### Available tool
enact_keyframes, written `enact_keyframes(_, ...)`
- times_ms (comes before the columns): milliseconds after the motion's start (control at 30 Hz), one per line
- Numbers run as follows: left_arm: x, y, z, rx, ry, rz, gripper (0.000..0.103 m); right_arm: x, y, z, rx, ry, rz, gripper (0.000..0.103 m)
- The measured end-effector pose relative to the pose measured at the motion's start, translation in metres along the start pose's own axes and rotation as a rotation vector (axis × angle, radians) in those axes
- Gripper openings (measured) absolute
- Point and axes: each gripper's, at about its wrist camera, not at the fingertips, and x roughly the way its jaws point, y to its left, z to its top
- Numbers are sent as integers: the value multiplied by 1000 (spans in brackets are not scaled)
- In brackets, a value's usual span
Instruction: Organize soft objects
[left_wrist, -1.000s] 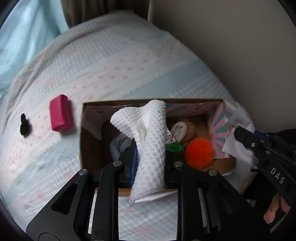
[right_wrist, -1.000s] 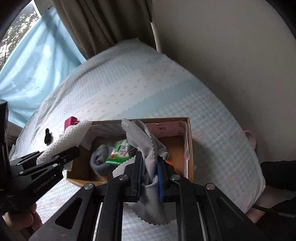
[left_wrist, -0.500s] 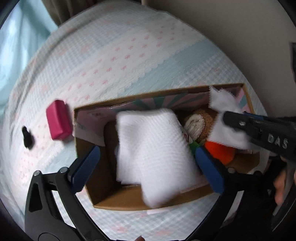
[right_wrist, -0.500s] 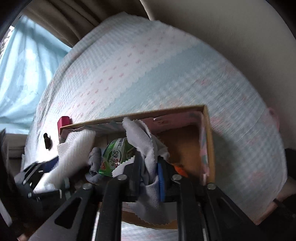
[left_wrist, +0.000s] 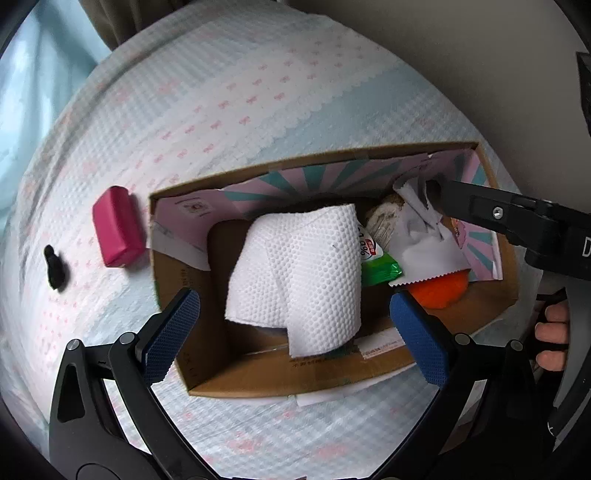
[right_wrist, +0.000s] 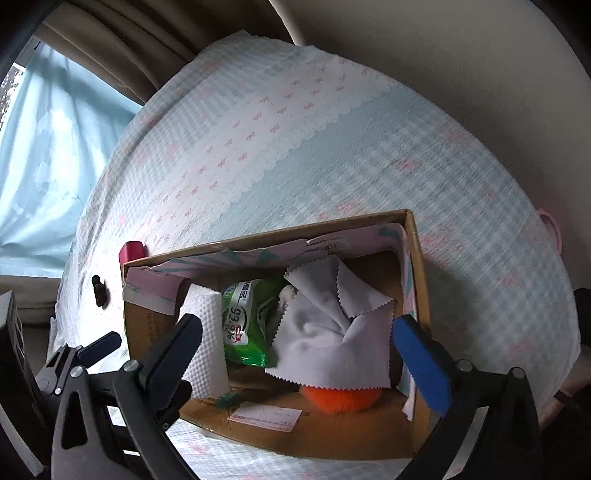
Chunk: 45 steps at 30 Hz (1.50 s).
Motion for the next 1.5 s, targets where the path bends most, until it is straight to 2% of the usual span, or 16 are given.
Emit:
enact_keyframes(200,-39,9,-8,-9,-84,-10,103,-35,16,-7,-56,-77,-24,103)
enact_keyframes(400,-101,24,-27,-36,-212,-20,103,-91,49,-27,-126,-194,-104,103)
enact_keyframes(533,-144,36,-50,-44,-289,-28,103,-134,74,-49,-155,-286,-107,103)
enact_keyframes(900,-254,79,-125,-60,-459,-48,103,-236,142,-133,-182,-499,-200,103)
enact_keyframes(1100,-292,102,-165,-55,-537,11,103,-263,170,-183,-181,-584,-244,103)
enact_keyframes(1233,-308,123,-189,-71,-574,-19,103,-271,192,-208,-192,-629,-236,103)
enact_keyframes(1500,-322,174,-226,-87,-624,-17,103,-277,241,-239,-198,-676,-249,103)
